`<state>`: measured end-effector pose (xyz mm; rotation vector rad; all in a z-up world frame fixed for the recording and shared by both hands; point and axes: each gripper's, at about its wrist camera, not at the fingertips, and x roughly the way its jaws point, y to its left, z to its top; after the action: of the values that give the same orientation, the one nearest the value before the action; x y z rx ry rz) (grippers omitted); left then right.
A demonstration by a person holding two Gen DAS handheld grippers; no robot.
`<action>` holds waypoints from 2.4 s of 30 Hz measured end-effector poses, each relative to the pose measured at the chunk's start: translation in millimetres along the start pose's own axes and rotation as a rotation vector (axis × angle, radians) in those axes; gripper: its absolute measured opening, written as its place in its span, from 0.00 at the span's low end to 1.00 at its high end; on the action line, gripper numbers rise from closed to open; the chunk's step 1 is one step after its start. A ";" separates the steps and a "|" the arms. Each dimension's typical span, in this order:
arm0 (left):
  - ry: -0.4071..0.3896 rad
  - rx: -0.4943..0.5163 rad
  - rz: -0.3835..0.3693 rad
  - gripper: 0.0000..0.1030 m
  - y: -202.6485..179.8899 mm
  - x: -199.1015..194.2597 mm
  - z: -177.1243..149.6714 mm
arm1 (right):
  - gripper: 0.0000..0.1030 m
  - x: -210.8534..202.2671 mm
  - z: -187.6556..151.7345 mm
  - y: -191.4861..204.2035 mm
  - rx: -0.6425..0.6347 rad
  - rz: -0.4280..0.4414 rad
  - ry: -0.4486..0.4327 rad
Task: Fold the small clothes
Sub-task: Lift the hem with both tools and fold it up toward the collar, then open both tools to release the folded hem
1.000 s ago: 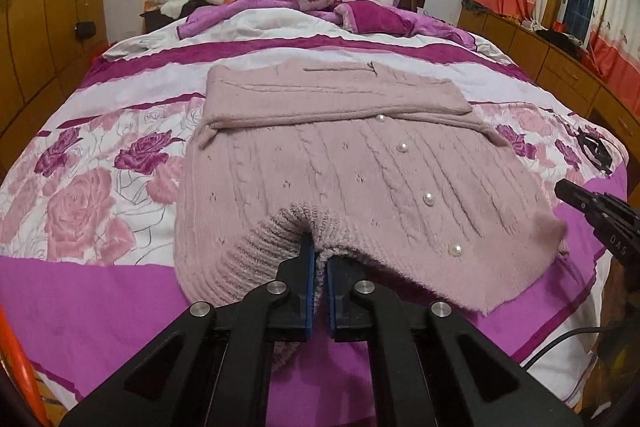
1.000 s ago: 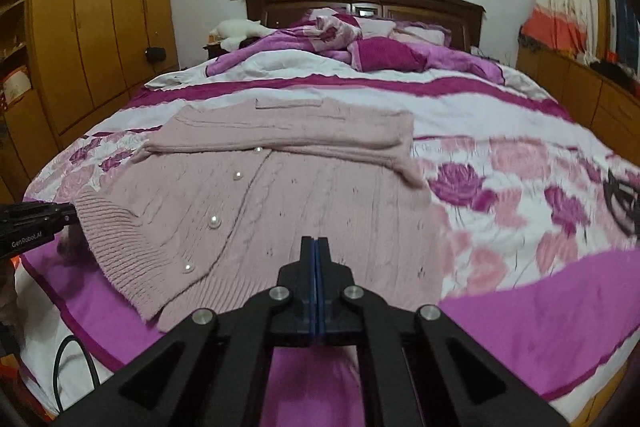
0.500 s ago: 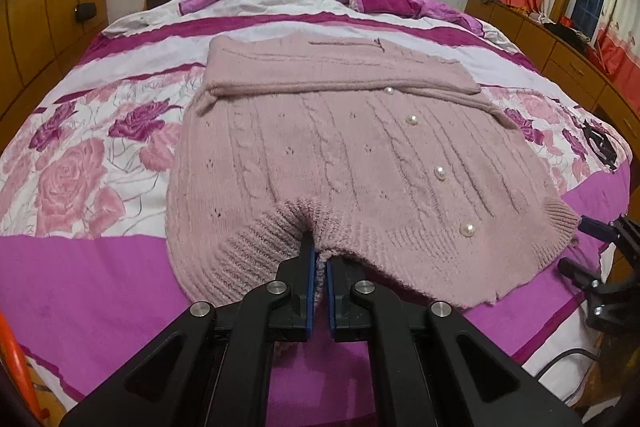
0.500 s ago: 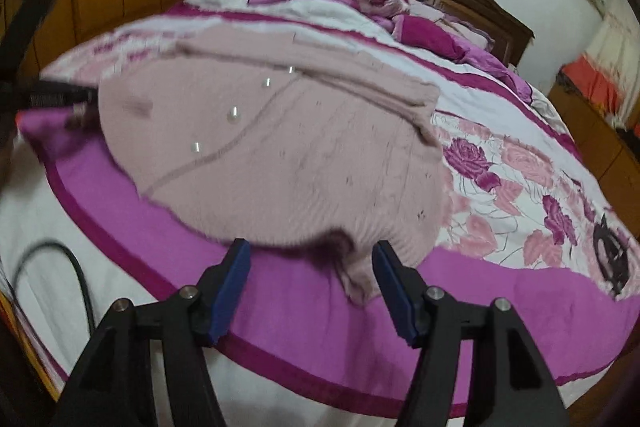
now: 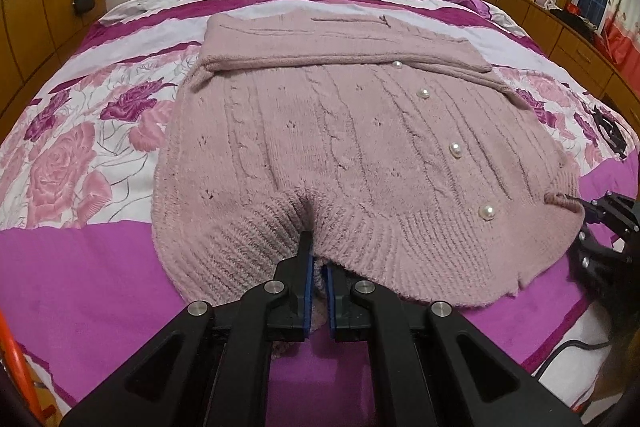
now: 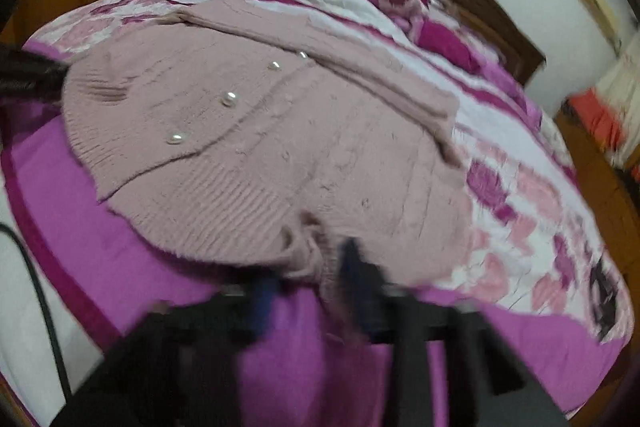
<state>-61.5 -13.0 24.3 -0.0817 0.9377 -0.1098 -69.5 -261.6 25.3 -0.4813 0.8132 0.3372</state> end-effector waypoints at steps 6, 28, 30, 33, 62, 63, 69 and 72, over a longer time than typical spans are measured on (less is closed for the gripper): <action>-0.076 -0.008 -0.023 0.00 -0.6 -17.9 7.9 | 0.15 -10.8 5.5 -8.5 0.054 0.008 -0.060; -0.278 -0.047 -0.027 0.00 4.8 -57.8 85.8 | 0.13 -38.5 78.3 -52.4 0.252 0.023 -0.271; -0.301 -0.041 -0.024 0.00 5.7 -60.0 96.2 | 0.13 -40.2 88.6 -56.2 0.253 0.014 -0.291; -0.319 -0.044 -0.019 0.00 10.4 -58.0 112.4 | 0.13 -38.9 104.7 -62.4 0.256 -0.004 -0.313; -0.254 -0.052 0.129 0.00 52.5 83.2 282.2 | 0.13 112.8 268.4 -125.3 0.219 -0.100 -0.279; -0.233 -0.053 0.134 0.00 55.0 95.8 283.8 | 0.13 127.6 270.1 -125.6 0.217 -0.094 -0.257; -0.088 -0.009 0.177 0.00 62.8 170.2 287.1 | 0.13 206.4 263.1 -125.1 0.222 -0.089 -0.124; 0.016 0.041 0.202 0.00 64.3 205.1 287.6 | 0.15 240.7 255.8 -123.4 0.208 -0.090 -0.049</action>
<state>294.9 30.5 22.2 0.0522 0.9547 0.0568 298.5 -204.8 28.2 -0.3128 0.7673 0.1777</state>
